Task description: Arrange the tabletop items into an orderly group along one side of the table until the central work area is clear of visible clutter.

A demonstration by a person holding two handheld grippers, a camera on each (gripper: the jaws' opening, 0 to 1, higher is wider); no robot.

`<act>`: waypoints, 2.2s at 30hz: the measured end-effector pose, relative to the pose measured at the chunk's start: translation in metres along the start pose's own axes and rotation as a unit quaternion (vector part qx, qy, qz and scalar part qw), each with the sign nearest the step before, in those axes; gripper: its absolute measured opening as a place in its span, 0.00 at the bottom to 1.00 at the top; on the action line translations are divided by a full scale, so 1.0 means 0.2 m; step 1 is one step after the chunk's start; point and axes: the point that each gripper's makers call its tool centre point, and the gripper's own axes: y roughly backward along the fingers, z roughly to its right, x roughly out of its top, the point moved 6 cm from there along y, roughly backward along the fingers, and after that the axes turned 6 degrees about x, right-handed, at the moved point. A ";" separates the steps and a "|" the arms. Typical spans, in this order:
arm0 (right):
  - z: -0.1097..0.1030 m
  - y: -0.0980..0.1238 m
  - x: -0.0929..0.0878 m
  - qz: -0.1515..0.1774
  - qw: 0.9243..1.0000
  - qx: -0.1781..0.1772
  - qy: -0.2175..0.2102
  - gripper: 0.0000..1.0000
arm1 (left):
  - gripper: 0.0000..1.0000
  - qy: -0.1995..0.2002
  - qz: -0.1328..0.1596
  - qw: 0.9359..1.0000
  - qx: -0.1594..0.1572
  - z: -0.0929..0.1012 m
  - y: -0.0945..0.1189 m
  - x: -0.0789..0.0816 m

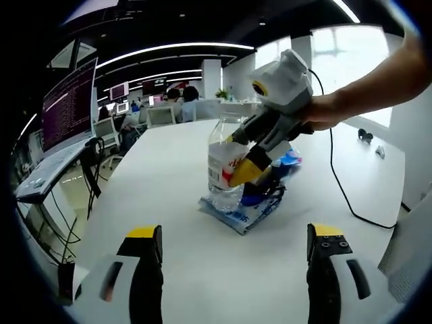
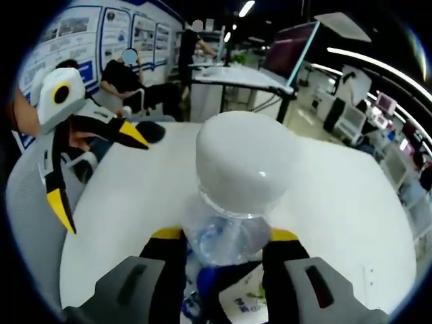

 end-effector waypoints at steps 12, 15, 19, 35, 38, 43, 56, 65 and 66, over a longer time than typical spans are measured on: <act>-0.03 -0.02 0.01 -0.003 0.996 -0.067 -0.054 0.39 | 0.88 0.003 -0.004 1.000 0.000 0.00 0.00 -0.01; -0.04 -0.02 0.02 -0.006 0.993 -0.089 -0.071 0.39 | 0.88 0.003 -0.004 1.000 0.000 0.00 0.00 0.00; -0.05 -0.02 0.02 -0.009 0.987 -0.122 -0.100 0.39 | 0.88 0.006 -0.003 1.000 0.002 -0.01 0.00 -0.01; -0.06 -0.03 0.02 -0.001 0.967 -0.185 -0.178 0.39 | 0.87 0.017 0.001 1.000 0.008 -0.03 0.01 0.00; -0.06 -0.03 0.01 0.008 0.970 -0.175 -0.168 0.40 | 0.87 0.021 0.003 1.000 0.009 -0.03 0.01 0.00; -0.04 -0.02 0.00 0.019 0.980 -0.147 -0.136 0.40 | 0.87 0.021 0.003 1.000 0.007 -0.03 0.01 0.00; 0.00 -0.02 -0.01 0.035 0.984 -0.106 -0.136 0.39 | 0.87 0.018 0.000 1.000 0.009 -0.03 0.01 0.00; -0.01 -0.01 -0.01 0.039 0.983 -0.111 -0.142 0.38 | 0.87 0.019 -0.004 1.000 0.010 -0.03 0.01 -0.01; -0.02 -0.01 -0.01 0.039 0.983 -0.111 -0.141 0.37 | 0.87 0.018 -0.004 1.000 0.009 -0.03 0.01 -0.01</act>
